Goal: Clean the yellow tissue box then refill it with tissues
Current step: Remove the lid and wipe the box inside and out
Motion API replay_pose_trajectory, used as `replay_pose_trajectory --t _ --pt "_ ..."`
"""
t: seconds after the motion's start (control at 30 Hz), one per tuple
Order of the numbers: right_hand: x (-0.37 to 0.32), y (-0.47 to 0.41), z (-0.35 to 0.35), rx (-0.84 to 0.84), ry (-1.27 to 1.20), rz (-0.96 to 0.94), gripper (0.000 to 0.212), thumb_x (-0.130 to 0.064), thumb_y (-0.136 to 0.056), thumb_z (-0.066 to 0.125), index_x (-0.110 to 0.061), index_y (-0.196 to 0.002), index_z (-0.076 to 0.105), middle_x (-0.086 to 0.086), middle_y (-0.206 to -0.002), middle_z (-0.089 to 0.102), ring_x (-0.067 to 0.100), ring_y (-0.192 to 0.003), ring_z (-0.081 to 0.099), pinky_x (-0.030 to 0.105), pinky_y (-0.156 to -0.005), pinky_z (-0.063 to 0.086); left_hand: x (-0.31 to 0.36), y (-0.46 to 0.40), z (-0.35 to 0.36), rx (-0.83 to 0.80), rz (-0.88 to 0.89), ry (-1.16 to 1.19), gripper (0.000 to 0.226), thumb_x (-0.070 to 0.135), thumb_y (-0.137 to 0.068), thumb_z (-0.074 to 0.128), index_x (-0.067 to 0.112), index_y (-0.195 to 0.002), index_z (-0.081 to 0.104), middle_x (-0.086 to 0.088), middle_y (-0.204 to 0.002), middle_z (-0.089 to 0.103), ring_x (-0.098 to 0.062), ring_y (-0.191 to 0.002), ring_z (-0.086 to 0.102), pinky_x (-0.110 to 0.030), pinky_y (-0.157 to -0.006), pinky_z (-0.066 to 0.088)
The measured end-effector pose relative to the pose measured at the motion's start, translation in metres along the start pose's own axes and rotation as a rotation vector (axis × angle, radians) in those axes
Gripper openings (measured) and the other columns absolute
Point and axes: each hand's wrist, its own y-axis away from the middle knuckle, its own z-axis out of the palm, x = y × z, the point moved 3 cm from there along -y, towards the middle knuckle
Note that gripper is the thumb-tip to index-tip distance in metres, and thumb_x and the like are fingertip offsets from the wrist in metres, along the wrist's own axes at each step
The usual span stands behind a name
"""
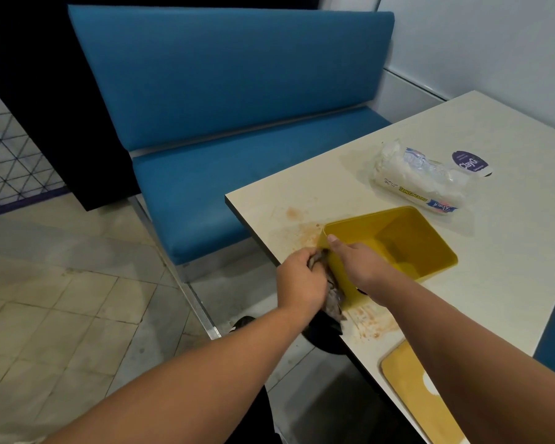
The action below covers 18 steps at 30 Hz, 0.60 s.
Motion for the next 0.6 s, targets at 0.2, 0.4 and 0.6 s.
replay_pose_trajectory --t 0.2,0.4,0.6 --pt "0.000 0.002 0.000 0.009 0.005 -0.008 0.052 -0.058 -0.099 0.034 -0.016 -0.069 0.023 -0.003 -0.054 0.016 0.013 -0.044 0.017 0.029 -0.049 0.016 -0.012 0.006 0.006 -0.030 0.039 0.015 0.015 0.017 -0.091 0.059 0.020 -0.096 0.072 0.006 -0.089 0.071 -0.013 -0.083 0.063 -0.030 -0.076 0.053" --pt "-0.001 0.002 0.000 0.017 0.021 -0.025 0.053 -0.056 -0.099 0.033 -0.018 -0.066 0.019 -0.003 -0.054 0.016 0.013 -0.045 0.017 0.029 -0.051 0.016 0.001 -0.034 -0.016 0.004 -0.180 0.116 0.021 0.021 -0.086 0.059 0.025 -0.102 0.073 0.008 -0.094 0.070 -0.015 -0.088 0.065 -0.032 -0.082 0.055" --pt "0.000 0.001 0.000 0.007 0.056 -0.029 0.054 -0.057 -0.099 0.031 -0.016 -0.066 0.022 -0.001 -0.055 0.020 0.015 -0.048 0.021 0.030 -0.052 0.018 -0.018 -0.022 -0.013 -0.191 -0.185 0.330 0.052 0.018 -0.085 0.072 0.027 -0.134 0.055 0.003 -0.115 0.068 -0.018 -0.105 0.067 -0.037 -0.092 0.055"
